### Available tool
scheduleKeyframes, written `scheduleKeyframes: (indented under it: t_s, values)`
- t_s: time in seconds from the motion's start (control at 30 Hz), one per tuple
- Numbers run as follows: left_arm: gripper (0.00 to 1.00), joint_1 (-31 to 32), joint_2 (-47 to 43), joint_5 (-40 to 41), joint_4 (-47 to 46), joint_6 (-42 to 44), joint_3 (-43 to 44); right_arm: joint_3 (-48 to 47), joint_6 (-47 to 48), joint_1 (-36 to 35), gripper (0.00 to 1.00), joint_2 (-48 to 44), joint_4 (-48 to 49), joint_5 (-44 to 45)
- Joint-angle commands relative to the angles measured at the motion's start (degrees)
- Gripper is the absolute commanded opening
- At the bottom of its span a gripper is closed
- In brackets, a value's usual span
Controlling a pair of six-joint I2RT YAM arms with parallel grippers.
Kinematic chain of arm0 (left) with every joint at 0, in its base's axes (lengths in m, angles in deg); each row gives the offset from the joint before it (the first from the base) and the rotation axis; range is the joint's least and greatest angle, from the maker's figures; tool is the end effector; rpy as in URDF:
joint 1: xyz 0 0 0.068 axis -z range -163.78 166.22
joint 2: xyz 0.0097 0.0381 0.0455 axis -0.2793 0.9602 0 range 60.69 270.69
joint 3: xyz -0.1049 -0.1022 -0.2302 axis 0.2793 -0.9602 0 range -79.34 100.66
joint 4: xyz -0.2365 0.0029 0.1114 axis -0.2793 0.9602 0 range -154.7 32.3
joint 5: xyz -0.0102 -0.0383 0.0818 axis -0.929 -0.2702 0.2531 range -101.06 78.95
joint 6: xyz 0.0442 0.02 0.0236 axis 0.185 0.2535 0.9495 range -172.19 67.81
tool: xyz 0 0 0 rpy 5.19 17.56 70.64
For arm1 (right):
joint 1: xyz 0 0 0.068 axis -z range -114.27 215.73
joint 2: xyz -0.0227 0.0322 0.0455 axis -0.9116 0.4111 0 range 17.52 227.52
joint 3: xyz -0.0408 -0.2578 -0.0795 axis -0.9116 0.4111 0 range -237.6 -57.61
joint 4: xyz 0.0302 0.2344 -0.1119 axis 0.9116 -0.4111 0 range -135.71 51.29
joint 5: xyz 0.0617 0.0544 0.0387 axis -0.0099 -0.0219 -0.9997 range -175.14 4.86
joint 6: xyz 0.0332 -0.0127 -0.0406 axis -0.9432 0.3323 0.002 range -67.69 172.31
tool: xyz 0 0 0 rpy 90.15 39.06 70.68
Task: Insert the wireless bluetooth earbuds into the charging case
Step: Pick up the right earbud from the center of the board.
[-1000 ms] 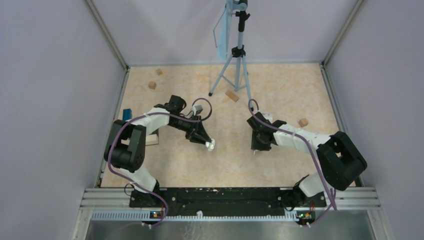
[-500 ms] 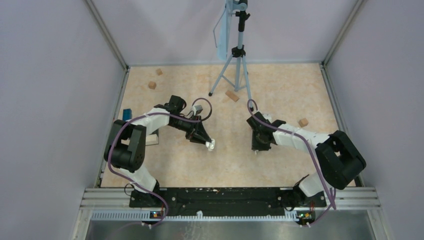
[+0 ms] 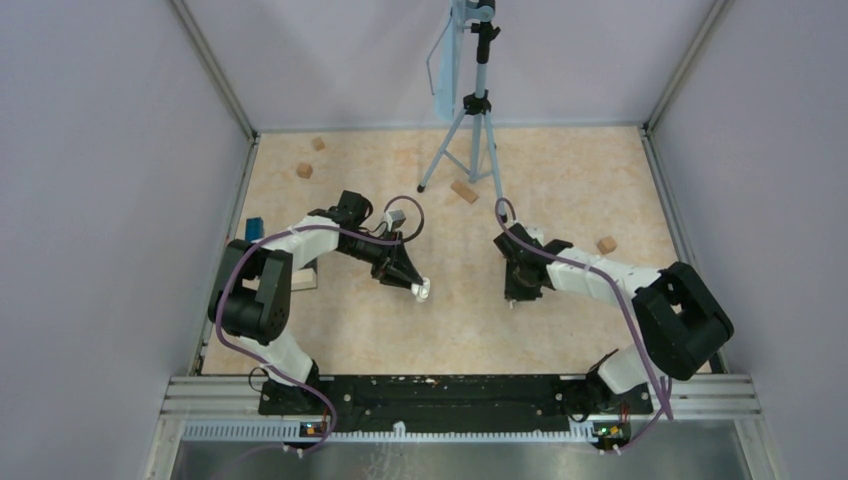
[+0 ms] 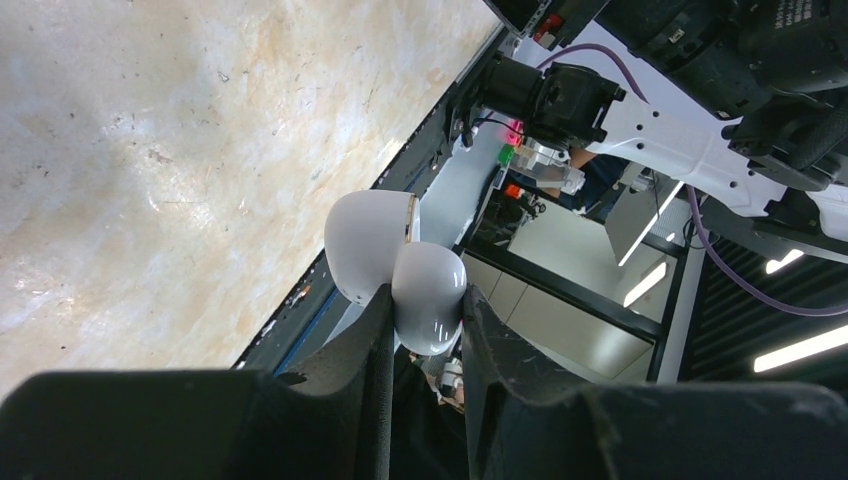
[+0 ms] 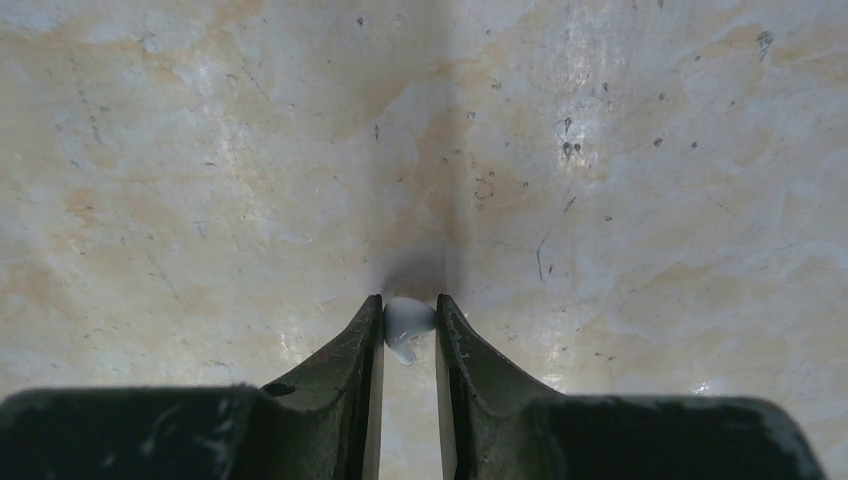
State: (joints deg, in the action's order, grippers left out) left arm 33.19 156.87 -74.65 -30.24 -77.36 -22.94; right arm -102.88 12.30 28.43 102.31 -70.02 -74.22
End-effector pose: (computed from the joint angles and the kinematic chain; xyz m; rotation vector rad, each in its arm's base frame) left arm 0.2771 -0.1180 0.1789 -0.0358 -2.5289 1.5832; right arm 0.2100 0.1516 0.1638 0.1100 2.7597 0.0852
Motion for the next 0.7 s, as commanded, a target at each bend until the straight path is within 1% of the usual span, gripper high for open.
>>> scheduleKeyframes:
  t_s: [0.0, 0.07, 0.17, 0.2, 0.37, 0.43, 0.53, 0.67]
  values:
    - [0.00, 0.2, -0.2, -2.5, -0.8, 1.2, -0.1, -1.4, 0.8, 0.5, 0.14, -6.5, 3.0, 0.4]
    - [0.00, 0.3, -0.5, -3.9, 0.4, 3.3, 0.7, -0.5, 1.2, 0.5, 0.12, -12.2, 7.3, -0.4]
    - [0.00, 0.7, -1.3, -7.5, 4.6, 9.9, 3.7, 2.1, 2.8, 0.5, 0.11, -20.3, 15.1, -1.9]
    - [0.00, 1.1, -2.1, -7.8, 4.7, 10.5, 4.5, 3.1, 3.5, 0.5, 0.10, -22.8, 18.2, -2.4]
    - [0.00, 2.7, -5.8, -13.7, -3.8, 9.8, 5.0, 8.6, 8.0, 0.4, 0.10, -33.8, 34.2, -5.8]
    - [0.00, 3.1, -6.0, -17.2, -5.4, 10.7, 4.9, 9.8, 9.0, 0.4, 0.09, -36.2, 38.1, -6.3]
    - [0.00, 4.1, -4.9, -21.1, -6.3, 12.2, 5.5, 9.8, 10.0, 0.4, 0.09, -37.1, 40.5, -8.0]
    - [0.00, 6.7, -2.1, -22.8, -1.7, 16.5, 10.2, 11.2, 9.3, 0.3, 0.08, -36.7, 44.8, -13.2]
